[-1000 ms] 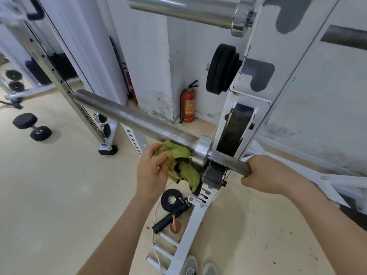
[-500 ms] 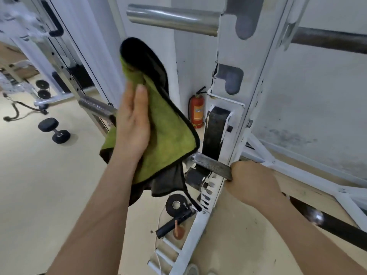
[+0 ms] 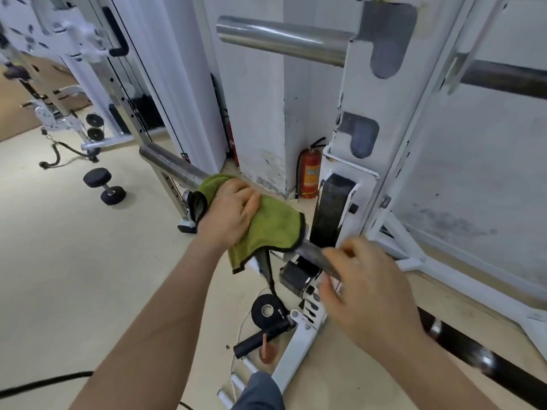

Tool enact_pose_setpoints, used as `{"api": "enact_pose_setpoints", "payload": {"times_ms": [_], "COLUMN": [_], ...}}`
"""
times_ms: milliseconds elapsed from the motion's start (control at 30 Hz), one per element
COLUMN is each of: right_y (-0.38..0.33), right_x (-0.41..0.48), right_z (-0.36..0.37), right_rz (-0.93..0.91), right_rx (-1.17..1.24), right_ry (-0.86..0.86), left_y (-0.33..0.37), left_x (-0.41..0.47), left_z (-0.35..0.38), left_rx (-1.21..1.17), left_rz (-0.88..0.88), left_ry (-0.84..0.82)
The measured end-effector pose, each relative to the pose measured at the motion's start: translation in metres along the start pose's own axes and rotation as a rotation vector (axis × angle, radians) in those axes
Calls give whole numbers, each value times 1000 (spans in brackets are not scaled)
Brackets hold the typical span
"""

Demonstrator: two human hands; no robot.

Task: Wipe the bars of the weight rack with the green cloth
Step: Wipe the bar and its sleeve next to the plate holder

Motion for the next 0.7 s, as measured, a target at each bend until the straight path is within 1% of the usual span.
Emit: {"api": "enact_pose_setpoints", "payload": {"times_ms": [67,133,200,267,300,333,367,433,467,533,567,633,700], "right_y": [-33,-50,-54,-53,-55,-59,-66,-76,-75,-73,-75,-81,-83], "right_x": [14,34,50,59,64,69,73,80,80,78,80,83,86], "right_z": [-1,15,35,50,51,48,44,39,44,52,50,47,59], "right_rz": [-85,-74,-11,40,48,36,8,-51,-58,-64,-67,-91,-96], "right_rx": [-8,-61,-121,-211,-258,-294,-310,-333,-376,-454,-469,-491,-521], "right_ry": [49,33,-59,-154,-163,-153,-139,-139,-179,-322,-345,-318,-412], "left_y": [-20,-37,-39,-28,-17,-1,18,41,40,24,13,-16,-48], "left_x": [7,14,19,20,17,14,8,0,0,7,12,27,44], "left_z": [-14,-29,-36,-28,-19,-6,6,17,19,16,9,-11,-26], "left_rx": [33,59,125,249,316,355,338,214,169,163,171,181,208], "left_rz": [-43,-93,-132,-200,-202,-149,-62,72,104,132,134,93,26], "left_ry": [40,64,56,-6,-36,-67,-85,-94,-113,-144,-131,-85,-50]}}
Point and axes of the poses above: each hand's wrist, its own x-axis towards the middle knuckle, its own z-axis out of the palm, y = z × x, the point moved 10 cm from there along x, towards the middle knuckle, and after that the axes turned 7 degrees about -x, right-handed, at the moved point
